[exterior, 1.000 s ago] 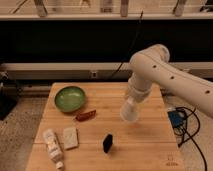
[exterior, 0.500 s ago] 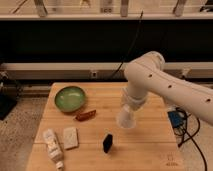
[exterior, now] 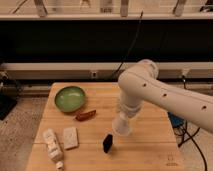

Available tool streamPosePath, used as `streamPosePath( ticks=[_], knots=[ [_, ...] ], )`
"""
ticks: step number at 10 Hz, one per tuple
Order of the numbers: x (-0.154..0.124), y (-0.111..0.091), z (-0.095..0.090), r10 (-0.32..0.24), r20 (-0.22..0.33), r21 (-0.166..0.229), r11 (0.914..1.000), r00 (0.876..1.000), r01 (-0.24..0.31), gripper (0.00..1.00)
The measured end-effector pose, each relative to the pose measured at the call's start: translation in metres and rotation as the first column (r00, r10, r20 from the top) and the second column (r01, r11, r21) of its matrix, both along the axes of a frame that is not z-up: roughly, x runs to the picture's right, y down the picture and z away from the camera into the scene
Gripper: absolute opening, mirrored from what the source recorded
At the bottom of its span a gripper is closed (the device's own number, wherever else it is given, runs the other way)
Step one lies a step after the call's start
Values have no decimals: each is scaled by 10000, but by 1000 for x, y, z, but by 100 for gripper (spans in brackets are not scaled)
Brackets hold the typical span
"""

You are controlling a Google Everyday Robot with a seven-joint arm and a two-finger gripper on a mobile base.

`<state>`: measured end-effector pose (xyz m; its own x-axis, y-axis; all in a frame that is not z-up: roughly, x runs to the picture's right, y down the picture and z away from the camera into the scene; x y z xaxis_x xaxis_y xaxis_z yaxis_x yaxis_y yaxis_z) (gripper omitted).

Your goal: Place the ceramic cup over the eraser

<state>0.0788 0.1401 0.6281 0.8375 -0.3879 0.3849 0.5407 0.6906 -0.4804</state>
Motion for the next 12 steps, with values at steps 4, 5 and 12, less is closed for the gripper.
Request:
streamPosePath(
  ticks=[4,5,12],
  knots=[
    [-1,-5,-10,27,172,30,10000,9998,-27,0],
    [-4,-7,-14,-20,280,35,10000,9996,19,0],
    [-33,11,-48,-745,1024,161,9972,9920,732,0]
  ],
)
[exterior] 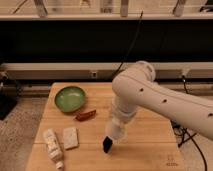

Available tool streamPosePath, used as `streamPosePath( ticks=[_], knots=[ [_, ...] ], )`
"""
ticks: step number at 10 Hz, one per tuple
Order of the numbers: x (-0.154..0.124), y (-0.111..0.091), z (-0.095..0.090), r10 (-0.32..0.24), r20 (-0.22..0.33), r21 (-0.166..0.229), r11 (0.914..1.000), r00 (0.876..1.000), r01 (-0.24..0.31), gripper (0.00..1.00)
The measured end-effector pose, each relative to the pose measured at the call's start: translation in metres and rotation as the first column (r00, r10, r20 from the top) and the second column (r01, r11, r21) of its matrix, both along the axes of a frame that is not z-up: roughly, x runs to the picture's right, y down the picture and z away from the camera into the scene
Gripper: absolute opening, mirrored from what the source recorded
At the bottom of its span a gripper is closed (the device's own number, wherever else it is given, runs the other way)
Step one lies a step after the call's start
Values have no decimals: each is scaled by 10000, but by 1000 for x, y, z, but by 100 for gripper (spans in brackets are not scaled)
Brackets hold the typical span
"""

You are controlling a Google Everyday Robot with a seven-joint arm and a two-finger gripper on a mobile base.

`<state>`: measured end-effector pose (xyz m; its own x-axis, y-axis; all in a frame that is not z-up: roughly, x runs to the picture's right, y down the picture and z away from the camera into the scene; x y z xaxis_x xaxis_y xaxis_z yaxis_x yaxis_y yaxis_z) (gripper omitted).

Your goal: Place the ceramic cup over the eraser

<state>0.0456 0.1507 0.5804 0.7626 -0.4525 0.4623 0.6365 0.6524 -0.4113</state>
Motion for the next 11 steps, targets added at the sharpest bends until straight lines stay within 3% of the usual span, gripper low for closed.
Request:
streamPosePath(
  ticks=[2,5,11],
  knots=[
    [-18,16,-9,-443,295,-4,9990,9986,443,0],
    [-30,25,-11,-756,535,-24,9971,9957,758,0],
    [-42,32,6,-1189,443,14,9929,9919,1189,0]
  ],
)
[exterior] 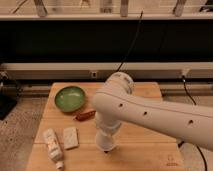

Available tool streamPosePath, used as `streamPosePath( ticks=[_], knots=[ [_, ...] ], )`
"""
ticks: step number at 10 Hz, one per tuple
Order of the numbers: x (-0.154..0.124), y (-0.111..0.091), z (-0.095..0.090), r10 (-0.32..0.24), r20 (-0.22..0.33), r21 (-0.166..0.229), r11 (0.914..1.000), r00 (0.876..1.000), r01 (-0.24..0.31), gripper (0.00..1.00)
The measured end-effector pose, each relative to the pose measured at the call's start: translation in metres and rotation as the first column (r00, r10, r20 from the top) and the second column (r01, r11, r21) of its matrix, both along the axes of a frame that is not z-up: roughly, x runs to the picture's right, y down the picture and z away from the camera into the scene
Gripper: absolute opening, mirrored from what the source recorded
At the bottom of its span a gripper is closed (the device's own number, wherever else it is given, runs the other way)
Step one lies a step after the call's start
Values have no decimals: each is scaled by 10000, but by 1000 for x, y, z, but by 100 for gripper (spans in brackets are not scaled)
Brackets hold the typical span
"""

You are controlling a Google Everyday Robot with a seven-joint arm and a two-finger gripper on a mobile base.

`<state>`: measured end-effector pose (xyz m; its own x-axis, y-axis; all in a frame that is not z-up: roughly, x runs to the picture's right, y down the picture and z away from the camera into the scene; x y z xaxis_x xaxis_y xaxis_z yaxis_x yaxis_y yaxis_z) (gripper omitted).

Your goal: Place the ceramic cup over the eraser

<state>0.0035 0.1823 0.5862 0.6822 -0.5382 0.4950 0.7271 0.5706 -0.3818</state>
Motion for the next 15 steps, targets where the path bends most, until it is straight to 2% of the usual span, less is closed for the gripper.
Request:
streamPosePath(
  ticks=[6,8,9,11,12,15],
  knots=[
    [4,26,34,-290,-492,-260,9993,9984,277,0],
    [3,32,45,-207,-516,-311,9993,9985,191,0],
    [5,37,54,-111,-504,-325,9994,9987,95,5],
    [10,40,62,86,-498,-274,9996,9987,-100,22],
    [13,43,69,214,-478,-233,9995,9986,-226,36],
    [17,50,83,295,-485,-266,9992,9984,-308,67]
  ],
)
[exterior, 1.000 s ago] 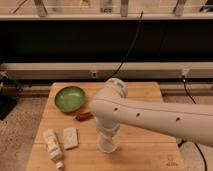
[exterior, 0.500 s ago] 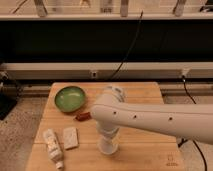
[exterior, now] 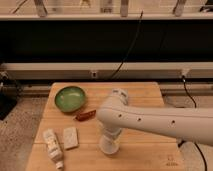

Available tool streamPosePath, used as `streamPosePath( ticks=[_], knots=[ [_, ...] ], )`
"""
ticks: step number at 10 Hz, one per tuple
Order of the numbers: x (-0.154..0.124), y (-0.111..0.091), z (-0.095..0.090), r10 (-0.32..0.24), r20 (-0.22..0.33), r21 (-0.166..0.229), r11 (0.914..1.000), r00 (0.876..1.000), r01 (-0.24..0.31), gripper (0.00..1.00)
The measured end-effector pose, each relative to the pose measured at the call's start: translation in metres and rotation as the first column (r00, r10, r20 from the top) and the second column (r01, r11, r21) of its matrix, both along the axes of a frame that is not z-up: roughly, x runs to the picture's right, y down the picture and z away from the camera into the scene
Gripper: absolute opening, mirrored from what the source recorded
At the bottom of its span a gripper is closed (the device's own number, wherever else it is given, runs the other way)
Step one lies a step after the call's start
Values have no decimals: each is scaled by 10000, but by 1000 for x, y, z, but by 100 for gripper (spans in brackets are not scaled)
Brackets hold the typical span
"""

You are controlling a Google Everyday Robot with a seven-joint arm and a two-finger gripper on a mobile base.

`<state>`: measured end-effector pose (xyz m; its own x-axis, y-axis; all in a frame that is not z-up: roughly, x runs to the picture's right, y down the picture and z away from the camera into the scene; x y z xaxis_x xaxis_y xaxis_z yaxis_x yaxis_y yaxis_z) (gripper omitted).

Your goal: Place the ceramic cup over the eraser

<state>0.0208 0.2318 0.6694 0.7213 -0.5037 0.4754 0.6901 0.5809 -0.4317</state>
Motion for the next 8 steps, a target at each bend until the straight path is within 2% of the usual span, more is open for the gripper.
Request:
streamPosePath(
  ticks=[1,2,4,8],
  knots=[
    [2,2,5,-13,-18,-31,10000,10000,13,76],
    [3,4,8,-12,-33,-93,10000,10000,11,79],
    [8,8,14,0,-64,-193,9998,10000,-1,80],
    [8,-3,2,174,-107,-120,9998,9998,-175,79]
  ],
)
